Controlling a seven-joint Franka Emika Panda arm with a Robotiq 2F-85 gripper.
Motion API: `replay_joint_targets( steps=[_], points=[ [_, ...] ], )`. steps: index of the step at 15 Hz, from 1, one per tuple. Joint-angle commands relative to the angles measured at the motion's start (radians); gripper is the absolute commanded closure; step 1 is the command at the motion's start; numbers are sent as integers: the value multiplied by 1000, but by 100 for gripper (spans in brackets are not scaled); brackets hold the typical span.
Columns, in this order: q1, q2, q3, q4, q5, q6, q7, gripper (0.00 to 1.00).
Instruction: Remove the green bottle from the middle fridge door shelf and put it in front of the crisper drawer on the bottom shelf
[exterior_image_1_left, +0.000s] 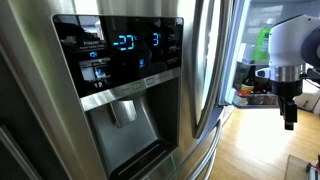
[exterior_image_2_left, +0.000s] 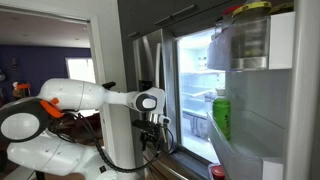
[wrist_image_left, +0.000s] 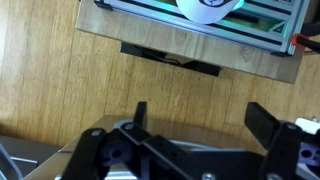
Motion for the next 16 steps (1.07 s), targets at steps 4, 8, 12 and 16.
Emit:
replay_joint_targets(
  steps=[4, 8, 12, 16],
  points=[
    [16, 0, -12, 1, -7, -2, 9, 0],
    [-20, -114, 41, 76, -67, -48, 113, 0],
    [-39, -170, 52, 241, -155, -79, 162, 0],
    [-14, -176, 35, 250, -146, -70, 149, 0]
  ],
)
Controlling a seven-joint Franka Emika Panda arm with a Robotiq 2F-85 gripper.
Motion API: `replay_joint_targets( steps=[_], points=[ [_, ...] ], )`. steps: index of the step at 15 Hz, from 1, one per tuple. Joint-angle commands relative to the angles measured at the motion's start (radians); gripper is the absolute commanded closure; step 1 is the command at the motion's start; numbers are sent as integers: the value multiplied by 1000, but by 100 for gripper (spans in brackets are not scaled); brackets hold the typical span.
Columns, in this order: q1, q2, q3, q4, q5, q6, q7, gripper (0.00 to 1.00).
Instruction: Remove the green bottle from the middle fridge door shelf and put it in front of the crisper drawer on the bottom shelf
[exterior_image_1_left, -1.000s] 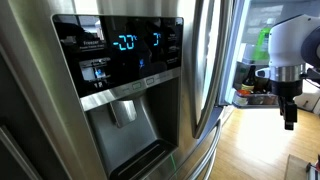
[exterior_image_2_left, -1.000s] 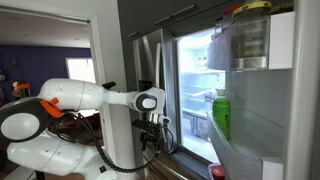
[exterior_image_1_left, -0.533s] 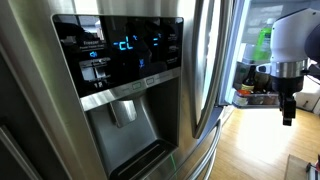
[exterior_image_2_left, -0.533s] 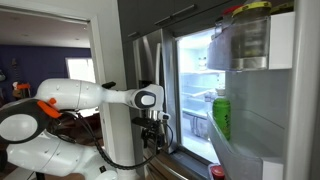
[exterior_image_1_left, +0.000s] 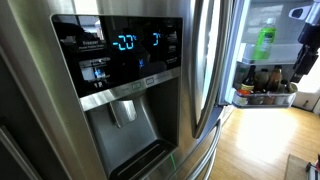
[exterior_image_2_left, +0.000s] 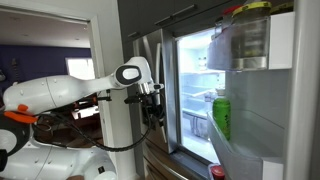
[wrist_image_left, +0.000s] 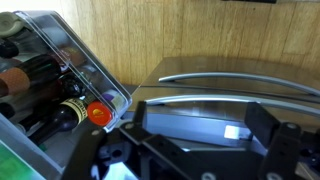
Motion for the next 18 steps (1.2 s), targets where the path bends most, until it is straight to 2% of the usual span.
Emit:
replay_joint_targets(
  steps=[1, 7, 8, 9, 12, 18],
  points=[
    [21, 1, -10, 4, -11, -6, 15, 0],
    [20, 8, -9, 2, -12, -6, 21, 0],
    [28, -4, -8, 1, -17, 26, 16, 0],
    [21, -24, -5, -11, -43, 114, 35, 0],
    [-15, -4, -17, 13, -135, 274, 42, 0],
    [-162, 64, -62, 36, -178, 574, 218, 0]
  ],
)
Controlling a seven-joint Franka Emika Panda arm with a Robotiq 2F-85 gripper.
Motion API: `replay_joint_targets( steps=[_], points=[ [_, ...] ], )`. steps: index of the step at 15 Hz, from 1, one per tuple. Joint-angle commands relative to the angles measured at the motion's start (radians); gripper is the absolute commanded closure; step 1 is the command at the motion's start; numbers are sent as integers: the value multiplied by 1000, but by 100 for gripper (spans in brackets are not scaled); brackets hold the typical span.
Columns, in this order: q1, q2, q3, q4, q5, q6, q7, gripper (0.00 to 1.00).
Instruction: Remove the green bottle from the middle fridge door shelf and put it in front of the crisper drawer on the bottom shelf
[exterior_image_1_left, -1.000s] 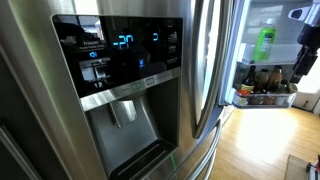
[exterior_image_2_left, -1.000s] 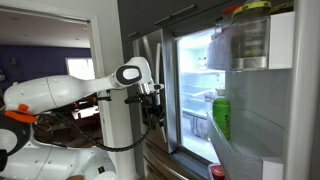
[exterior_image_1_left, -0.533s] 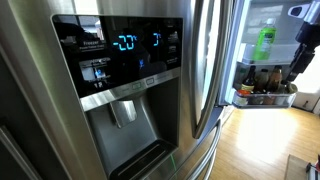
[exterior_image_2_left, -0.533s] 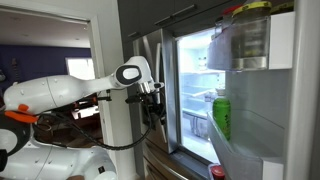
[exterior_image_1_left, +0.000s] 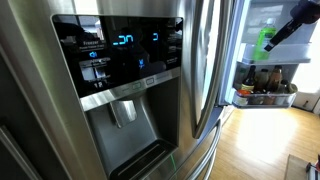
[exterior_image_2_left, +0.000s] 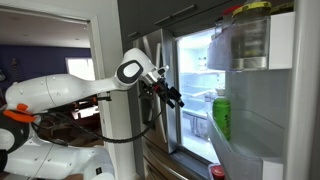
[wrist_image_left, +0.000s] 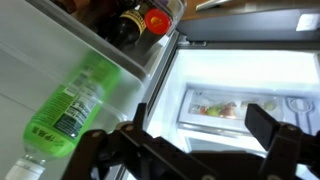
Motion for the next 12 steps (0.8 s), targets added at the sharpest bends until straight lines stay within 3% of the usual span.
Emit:
replay_joint_targets(
  steps=[1, 3, 4, 6, 9, 12],
  points=[
    [-103, 57, -27, 20, -40, 143, 99, 0],
    [-172, 64, -32, 8, -85, 245, 122, 0],
    [-129, 43, -24, 4, -31, 186, 79, 0],
    [-172, 55, -28, 4, -49, 233, 86, 0],
    [-179, 58, -27, 5, -52, 237, 91, 0],
    [-246, 105, -30, 5, -97, 289, 146, 0]
  ],
)
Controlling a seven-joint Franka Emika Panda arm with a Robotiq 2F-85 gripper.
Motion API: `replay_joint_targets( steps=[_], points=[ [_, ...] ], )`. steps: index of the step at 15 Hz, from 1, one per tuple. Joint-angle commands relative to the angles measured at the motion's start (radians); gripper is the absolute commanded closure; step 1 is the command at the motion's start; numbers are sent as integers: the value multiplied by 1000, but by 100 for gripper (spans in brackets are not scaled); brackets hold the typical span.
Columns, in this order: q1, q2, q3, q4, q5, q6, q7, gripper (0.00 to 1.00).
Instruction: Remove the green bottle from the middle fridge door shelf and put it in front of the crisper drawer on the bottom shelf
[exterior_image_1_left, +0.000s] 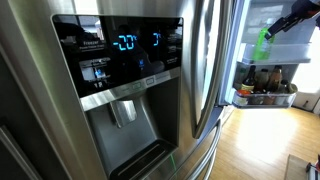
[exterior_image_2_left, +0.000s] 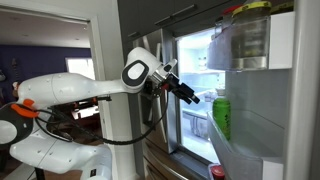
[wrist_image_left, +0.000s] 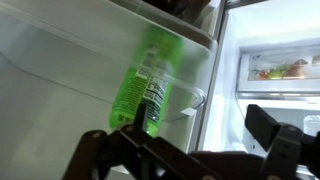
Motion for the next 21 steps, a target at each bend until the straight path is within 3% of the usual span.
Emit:
replay_joint_targets(
  steps=[1, 5, 11, 21],
  points=[
    [-61, 51, -16, 3, -39, 75, 35, 0],
    [-108, 98, -38, 13, -57, 194, 17, 0],
    [-188, 166, -37, 17, -61, 265, 33, 0],
    [-233, 245, -22, 9, -35, 450, 55, 0]
  ],
)
